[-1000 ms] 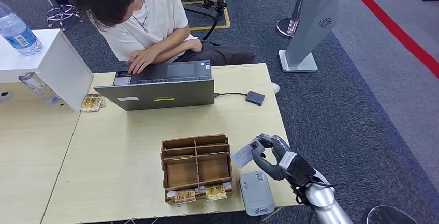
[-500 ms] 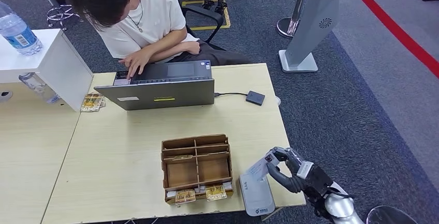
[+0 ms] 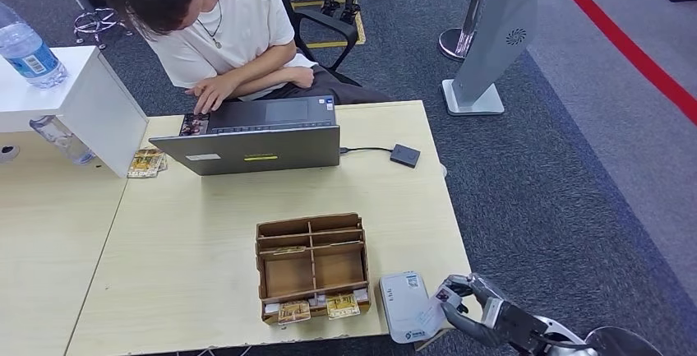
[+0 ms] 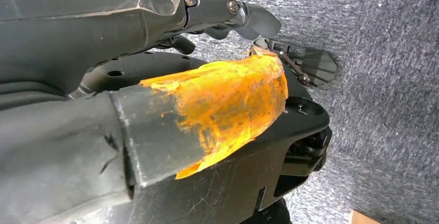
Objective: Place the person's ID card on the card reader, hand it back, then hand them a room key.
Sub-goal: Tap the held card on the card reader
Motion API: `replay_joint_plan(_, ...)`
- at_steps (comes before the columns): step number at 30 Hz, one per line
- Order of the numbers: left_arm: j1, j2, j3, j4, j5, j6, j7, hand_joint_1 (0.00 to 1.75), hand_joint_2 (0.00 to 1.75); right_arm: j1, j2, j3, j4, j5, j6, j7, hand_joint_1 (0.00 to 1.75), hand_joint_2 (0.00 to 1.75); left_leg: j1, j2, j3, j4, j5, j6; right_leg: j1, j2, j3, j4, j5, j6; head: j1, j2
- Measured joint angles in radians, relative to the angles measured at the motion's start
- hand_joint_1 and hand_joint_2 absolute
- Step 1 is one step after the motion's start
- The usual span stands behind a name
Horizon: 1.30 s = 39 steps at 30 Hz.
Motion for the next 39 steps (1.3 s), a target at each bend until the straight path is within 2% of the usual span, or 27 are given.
replay_joint_plan(9,0.000,0.006,-0.030,0.000,-0.022,-0.013,0.006,0.00,0.00,0.000,-0.027,0.050,-0.012,0.035,-0.042,0.036,1.75,1.75,0.000,0.000,0.000,0.000,0.000,0.000,0.000,0.000,0.000,0.000,0.000,0.000,0.000,0.000)
replay_joint_plan(31,-0.003,0.015,-0.114,0.000,-0.099,-0.062,0.013,0.00,0.00,-0.117,-0.037,0.211,0.044,0.136,-0.128,0.103,1.75,1.75,0.000,0.000,0.000,0.000,0.000,0.000,0.000,0.000,0.000,0.000,0.000,0.000,0.000,0.000)
replay_joint_plan(39,-0.004,0.020,-0.148,0.000,-0.138,-0.082,0.025,0.00,0.00,-0.145,-0.037,0.247,0.073,0.216,-0.213,0.136,1.75,1.75,0.000,0.000,0.000,0.000,0.000,0.000,0.000,0.000,0.000,0.000,0.000,0.000,0.000,0.000)
